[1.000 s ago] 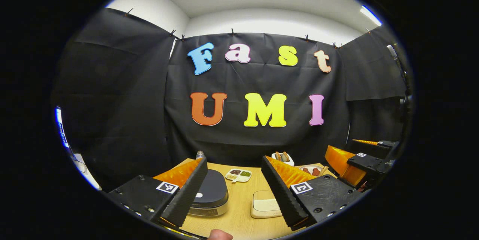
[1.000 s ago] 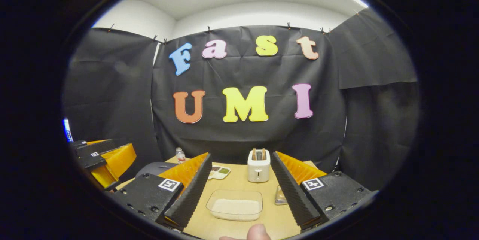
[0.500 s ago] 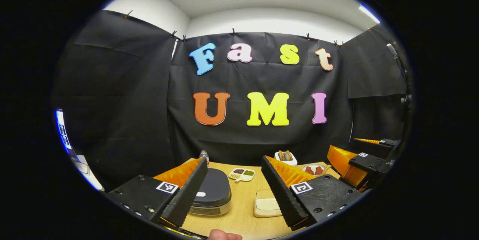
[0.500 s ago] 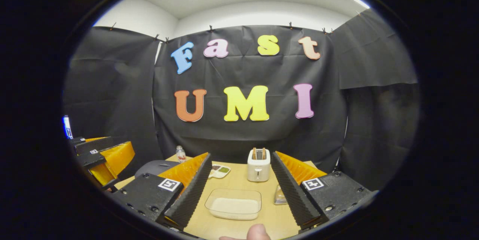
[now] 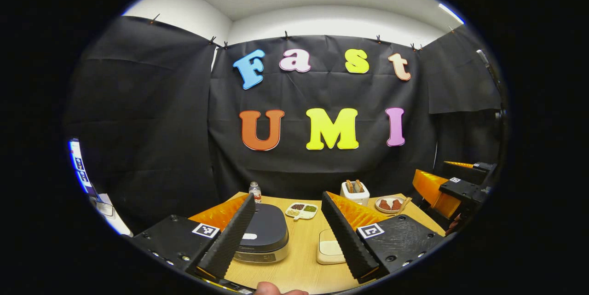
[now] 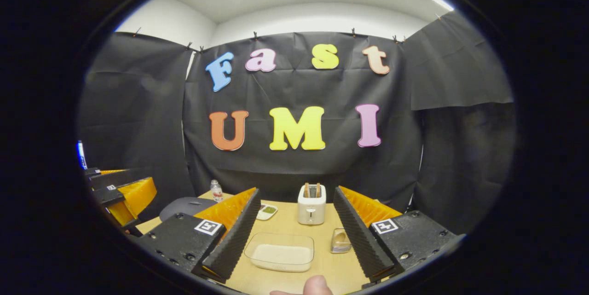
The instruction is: Close the left gripper, press the button to open the rice cooker; take a wooden spoon from the chopstick holder with the right hand, scoop a spoonful of rice and pour it into the rice cooker, then put the wooden spoon back into the chopstick holder.
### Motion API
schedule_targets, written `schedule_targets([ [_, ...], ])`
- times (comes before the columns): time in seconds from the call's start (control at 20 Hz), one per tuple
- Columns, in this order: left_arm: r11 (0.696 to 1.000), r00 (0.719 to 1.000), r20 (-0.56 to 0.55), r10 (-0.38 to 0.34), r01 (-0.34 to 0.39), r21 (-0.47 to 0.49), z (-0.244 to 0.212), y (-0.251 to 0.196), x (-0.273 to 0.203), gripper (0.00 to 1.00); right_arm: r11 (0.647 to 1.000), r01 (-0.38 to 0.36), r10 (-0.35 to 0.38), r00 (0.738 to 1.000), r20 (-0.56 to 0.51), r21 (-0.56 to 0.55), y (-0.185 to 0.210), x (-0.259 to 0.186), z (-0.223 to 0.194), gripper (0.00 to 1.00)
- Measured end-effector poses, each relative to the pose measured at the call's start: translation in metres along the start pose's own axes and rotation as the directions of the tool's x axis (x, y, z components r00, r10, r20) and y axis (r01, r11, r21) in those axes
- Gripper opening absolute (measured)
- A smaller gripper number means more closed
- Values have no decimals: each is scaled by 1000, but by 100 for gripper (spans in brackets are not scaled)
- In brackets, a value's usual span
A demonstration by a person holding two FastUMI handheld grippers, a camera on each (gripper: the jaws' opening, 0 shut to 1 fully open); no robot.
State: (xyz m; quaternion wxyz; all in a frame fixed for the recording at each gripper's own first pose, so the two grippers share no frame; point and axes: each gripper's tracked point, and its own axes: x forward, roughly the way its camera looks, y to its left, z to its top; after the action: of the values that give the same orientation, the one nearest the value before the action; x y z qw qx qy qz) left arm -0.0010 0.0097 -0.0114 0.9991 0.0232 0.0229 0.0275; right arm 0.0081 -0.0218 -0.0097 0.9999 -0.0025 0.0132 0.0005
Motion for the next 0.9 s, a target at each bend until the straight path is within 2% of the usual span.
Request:
schedule_targets([
  [0.15, 1000, 999, -50, 18, -19, -15, -12, 9, 6, 94, 1000, 3, -4, 1000, -15, -13, -9, 10, -6, 100],
  [0.25, 999, 994, -94, 46, -45, 12, -24, 21, 11, 94, 1000, 13, -13, 1000, -24, -13, -18, 18, -8, 100],
  [0.45, 997, 970, -233, 67, -55, 54, -64, 38, 24, 94, 1000, 29, -29, 999, -35, 1, -31, 37, -13, 100],
  [0.6, 997, 928, -364, 73, -61, 43, -93, 54, 41, 93, 999, 35, -34, 999, -34, 14, -39, 52, -13, 100],
  [0.8, 998, 869, -492, 53, -60, 2, -116, 74, 63, 81, 997, 62, -61, 997, -41, 39, -59, 69, -16, 100],
  [0.9, 998, 842, -539, 30, -58, -37, -125, 82, 72, 70, 995, 88, -86, 995, -47, 39, -71, 75, -20, 100],
])
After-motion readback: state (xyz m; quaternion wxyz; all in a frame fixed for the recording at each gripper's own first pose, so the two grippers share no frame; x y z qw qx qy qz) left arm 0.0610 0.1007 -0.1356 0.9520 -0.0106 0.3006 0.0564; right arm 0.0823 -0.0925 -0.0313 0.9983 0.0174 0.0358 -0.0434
